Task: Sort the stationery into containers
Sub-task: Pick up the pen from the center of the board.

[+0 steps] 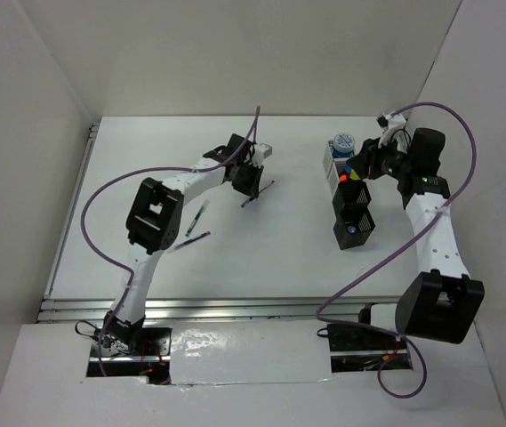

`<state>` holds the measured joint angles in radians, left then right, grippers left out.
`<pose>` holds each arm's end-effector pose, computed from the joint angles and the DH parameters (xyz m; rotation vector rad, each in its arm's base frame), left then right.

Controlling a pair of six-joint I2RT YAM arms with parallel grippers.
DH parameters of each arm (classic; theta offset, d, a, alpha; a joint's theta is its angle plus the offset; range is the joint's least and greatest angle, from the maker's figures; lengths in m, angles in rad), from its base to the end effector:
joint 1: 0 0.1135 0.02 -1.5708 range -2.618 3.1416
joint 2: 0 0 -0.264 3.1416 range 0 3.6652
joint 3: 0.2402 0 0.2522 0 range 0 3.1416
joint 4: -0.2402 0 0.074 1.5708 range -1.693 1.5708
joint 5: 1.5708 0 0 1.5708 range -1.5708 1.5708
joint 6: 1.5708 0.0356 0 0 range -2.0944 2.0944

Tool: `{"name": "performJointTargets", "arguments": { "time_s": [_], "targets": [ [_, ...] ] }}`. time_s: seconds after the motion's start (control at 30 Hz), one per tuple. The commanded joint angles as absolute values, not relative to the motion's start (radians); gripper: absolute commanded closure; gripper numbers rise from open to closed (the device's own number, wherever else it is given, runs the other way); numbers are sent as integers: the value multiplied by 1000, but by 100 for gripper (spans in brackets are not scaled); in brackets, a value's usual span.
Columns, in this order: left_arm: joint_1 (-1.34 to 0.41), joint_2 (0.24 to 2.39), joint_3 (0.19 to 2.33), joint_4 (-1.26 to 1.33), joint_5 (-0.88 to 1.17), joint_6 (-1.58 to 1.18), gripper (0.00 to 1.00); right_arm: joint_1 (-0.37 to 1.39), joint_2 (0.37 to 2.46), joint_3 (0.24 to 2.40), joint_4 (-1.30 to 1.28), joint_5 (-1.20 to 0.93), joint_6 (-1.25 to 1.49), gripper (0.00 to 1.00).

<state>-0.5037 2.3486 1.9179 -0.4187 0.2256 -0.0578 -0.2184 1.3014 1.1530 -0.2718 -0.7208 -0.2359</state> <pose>0.4557 -0.2602 0.1722 0.6460 2.3743 -0.5245 0.2910 -0.0405 0.3500 -0.4679 1.8445 0.4088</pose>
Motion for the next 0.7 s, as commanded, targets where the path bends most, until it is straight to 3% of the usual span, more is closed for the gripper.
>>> {"name": "performJointTargets", "arguments": {
  "time_s": [0.0, 0.17, 0.3, 0.43, 0.67],
  "targets": [
    [-471, 2141, 1849, -391, 406, -312, 100, -166, 1243, 1201, -322, -778, -308, 53],
    [-500, 1949, 1774, -449, 328, -670, 100, -39, 1175, 1189, -385, -779, -524, 52],
    [-492, 1812, 1620, -419, 440, -877, 100, 110, 1083, 1145, -455, -799, -747, 50],
    [-465, 1789, 1484, -330, 624, -934, 100, 303, 970, 1036, -457, -767, -1029, 46],
    [-491, 1766, 1376, -310, 658, -962, 100, 560, 905, 783, -256, -721, -1334, 46]
  ]
}}
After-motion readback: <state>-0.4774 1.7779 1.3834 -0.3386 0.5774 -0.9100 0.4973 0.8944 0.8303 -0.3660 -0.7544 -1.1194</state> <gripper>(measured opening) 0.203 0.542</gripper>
